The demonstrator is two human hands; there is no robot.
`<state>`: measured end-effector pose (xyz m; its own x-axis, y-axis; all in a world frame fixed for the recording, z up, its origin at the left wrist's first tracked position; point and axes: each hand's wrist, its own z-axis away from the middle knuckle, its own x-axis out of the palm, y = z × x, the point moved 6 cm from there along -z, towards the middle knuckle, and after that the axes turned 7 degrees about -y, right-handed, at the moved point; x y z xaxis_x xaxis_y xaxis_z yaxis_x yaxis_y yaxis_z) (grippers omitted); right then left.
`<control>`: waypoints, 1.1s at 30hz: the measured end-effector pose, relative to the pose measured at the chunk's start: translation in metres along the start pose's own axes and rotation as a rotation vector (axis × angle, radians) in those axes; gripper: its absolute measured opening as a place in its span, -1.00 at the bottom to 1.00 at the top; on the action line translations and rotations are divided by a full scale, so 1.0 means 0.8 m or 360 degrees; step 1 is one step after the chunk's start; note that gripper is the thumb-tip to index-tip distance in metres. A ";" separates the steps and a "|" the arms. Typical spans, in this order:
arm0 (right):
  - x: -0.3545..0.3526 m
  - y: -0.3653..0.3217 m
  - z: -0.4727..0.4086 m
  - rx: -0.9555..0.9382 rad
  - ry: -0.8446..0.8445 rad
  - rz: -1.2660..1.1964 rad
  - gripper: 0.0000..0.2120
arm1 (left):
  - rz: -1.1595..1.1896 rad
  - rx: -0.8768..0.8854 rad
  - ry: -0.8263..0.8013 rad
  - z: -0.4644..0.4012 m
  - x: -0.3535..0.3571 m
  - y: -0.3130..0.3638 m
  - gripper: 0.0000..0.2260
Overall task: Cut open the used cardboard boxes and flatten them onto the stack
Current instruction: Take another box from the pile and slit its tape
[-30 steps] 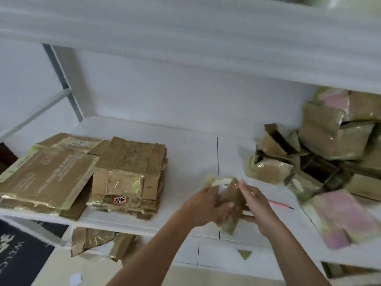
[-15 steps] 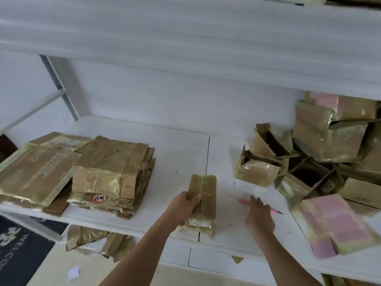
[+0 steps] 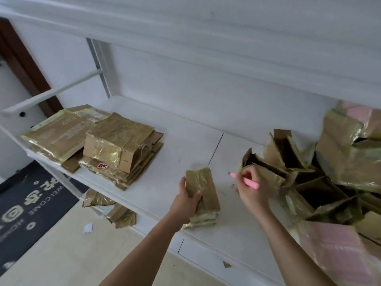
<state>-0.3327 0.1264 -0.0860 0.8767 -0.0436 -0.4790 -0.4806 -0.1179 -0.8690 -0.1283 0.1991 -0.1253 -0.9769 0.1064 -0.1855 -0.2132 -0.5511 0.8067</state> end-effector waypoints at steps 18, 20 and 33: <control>0.087 -0.036 0.021 -0.0053 0.0007 -0.0605 -0.84 | 0.0205 0.0034 -0.0202 -0.019 -0.033 0.027 -0.32; 0.089 -0.042 0.021 -0.0144 0.0026 -0.0518 -0.84 | 0.0234 0.0051 -0.0247 -0.025 -0.037 0.026 -0.38; 0.108 -0.042 0.035 -0.0431 -0.0029 0.0017 -0.84 | 0.0430 -0.0020 -0.0312 -0.047 -0.034 -0.024 -0.56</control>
<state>-0.2417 0.1541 -0.1017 0.8699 -0.0286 -0.4924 -0.4654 -0.3784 -0.8001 -0.0969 0.1759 -0.1565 -0.9829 0.1114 0.1463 0.0528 -0.5911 0.8049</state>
